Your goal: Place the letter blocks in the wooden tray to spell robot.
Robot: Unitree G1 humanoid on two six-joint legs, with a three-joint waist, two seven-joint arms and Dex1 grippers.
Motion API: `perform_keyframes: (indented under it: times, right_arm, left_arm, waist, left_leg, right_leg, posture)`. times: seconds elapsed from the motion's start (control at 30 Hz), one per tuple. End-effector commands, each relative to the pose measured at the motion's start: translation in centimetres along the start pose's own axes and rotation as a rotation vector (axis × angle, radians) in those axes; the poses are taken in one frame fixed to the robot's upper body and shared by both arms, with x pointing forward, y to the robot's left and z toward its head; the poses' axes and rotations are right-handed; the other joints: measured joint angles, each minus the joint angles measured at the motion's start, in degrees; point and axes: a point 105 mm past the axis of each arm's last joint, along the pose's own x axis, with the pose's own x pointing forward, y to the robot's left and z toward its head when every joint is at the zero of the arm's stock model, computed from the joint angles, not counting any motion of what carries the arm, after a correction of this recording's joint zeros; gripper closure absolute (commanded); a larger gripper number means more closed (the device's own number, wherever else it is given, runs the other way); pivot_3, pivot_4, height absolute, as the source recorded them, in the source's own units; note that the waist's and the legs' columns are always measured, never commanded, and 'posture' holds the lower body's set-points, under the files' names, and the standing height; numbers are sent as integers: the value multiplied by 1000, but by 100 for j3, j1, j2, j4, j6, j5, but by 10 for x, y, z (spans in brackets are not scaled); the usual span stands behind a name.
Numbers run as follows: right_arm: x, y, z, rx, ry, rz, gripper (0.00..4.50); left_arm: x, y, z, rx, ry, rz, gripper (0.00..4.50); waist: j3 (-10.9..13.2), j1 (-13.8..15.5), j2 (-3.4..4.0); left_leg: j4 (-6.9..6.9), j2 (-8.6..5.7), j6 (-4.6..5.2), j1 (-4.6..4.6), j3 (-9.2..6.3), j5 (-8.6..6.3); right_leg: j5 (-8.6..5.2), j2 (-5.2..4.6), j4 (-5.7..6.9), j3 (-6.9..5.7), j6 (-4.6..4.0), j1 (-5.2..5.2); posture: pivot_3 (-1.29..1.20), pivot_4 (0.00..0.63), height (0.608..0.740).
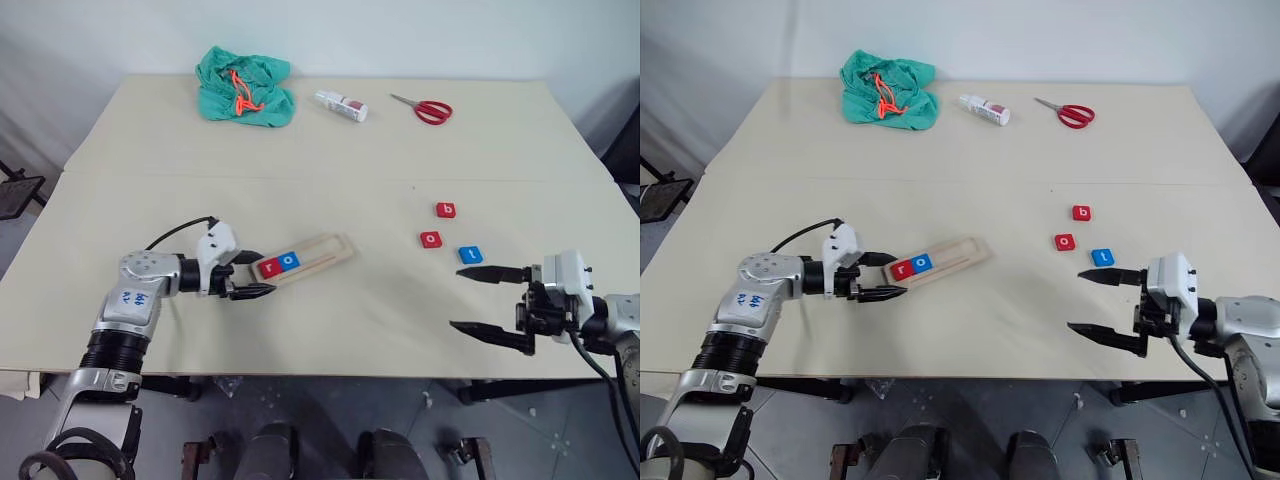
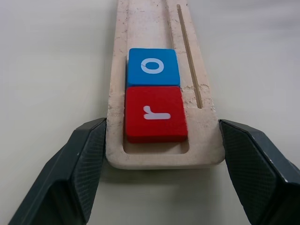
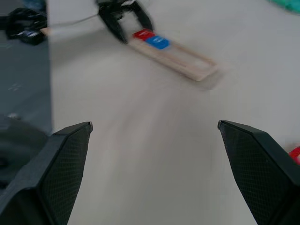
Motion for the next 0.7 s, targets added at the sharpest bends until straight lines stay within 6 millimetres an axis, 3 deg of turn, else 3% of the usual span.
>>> perform_keyframes:
  times: [0.03, 0.2, 0.43, 0.7]
  right_arm:
    - [-13, 2, 1, -20, 3, 38, 0]
    - [-30, 4, -14, 14, 48, 39, 0]
    - [-34, 9, -15, 16, 29, 16, 0]
    - [-46, -3, -24, 44, -13, -61, 0]
  left_arm:
    - [15, -18, 23, 86, -42, -78, 1087]
    - [39, -43, 36, 146, -36, -177, 1087]
    - [55, -64, 36, 178, -15, -249, 1087]
    - [62, -71, 33, 216, 18, -278, 1087]
  waist:
    - [0, 0, 0]
    - [1, 25, -2]
    - [2, 14, 0]
    - [2, 24, 0]
  left_leg:
    - [0, 0, 0, 0, 0, 0]
    - [2, -1, 0, -1, -2, 0]
    - [0, 5, 0, 3, -6, 0]
    - [2, 2, 1, 11, -15, 0]
  right_leg:
    - [0, 0, -2, 1, 0, 0]
    - [0, -1, -8, 0, 0, 6]
    - [0, 8, -52, -4, 0, 34]
    - [0, 8, -67, -11, 0, 58]
  posture:
    - [0, 150, 740]
    - [0, 150, 740]
    - [0, 150, 740]
    - [0, 150, 740]
